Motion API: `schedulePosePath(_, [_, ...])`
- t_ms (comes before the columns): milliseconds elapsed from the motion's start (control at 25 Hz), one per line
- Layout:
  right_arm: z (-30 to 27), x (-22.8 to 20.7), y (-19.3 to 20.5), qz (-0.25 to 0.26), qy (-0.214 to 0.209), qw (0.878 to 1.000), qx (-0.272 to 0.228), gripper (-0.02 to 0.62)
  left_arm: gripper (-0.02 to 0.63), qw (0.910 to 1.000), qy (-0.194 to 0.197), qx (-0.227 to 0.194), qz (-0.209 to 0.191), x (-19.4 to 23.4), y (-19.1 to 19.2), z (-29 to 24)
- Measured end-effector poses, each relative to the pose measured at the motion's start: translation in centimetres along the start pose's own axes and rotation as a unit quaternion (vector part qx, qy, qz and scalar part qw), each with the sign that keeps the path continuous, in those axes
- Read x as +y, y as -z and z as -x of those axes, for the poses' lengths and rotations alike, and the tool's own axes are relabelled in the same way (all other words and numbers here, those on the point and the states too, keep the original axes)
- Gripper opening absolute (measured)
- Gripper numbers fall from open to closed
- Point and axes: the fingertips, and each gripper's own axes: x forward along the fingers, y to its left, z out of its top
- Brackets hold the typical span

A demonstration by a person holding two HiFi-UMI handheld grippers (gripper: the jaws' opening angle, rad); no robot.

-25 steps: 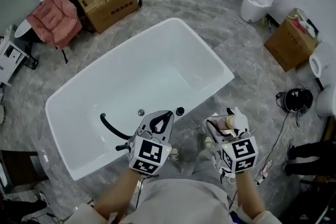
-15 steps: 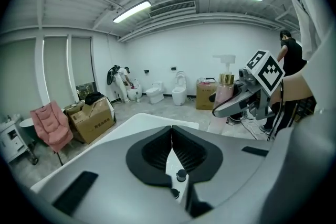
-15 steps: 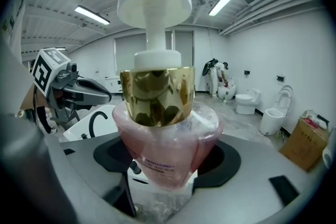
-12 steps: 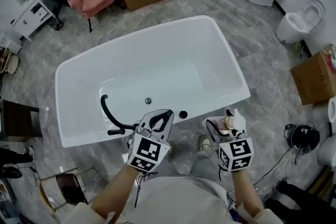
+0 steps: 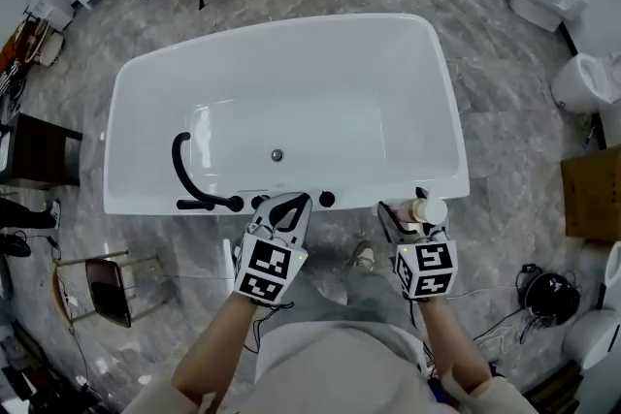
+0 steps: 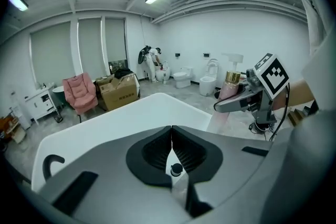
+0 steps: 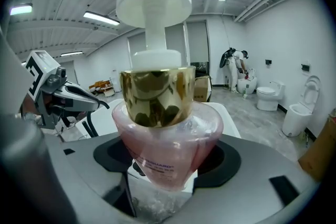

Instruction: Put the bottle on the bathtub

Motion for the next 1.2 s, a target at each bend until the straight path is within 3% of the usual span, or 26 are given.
schedulePosePath(560, [-7.2,-2.1,6.3,-0.001,-0.005,1.0,0.01,0.348,0.02,0.9962,-0.026,0.055,0.062,-0.8,7.6,-5.4])
schedulePosePath(840, [-11.4,-1.9,9.9,0.016,0.01,1.0,0.012,0.35,0.02,0.9943,-0.013,0.081,0.068,-0.7,10.7,-7.7])
schedulePosePath(1200, [-14.6,-2.2,14.5,0.0,0.024,0.999,0.027,0.35,0.02,0.9923,-0.008,0.099,0.074,-0.1,12.9,-8.6])
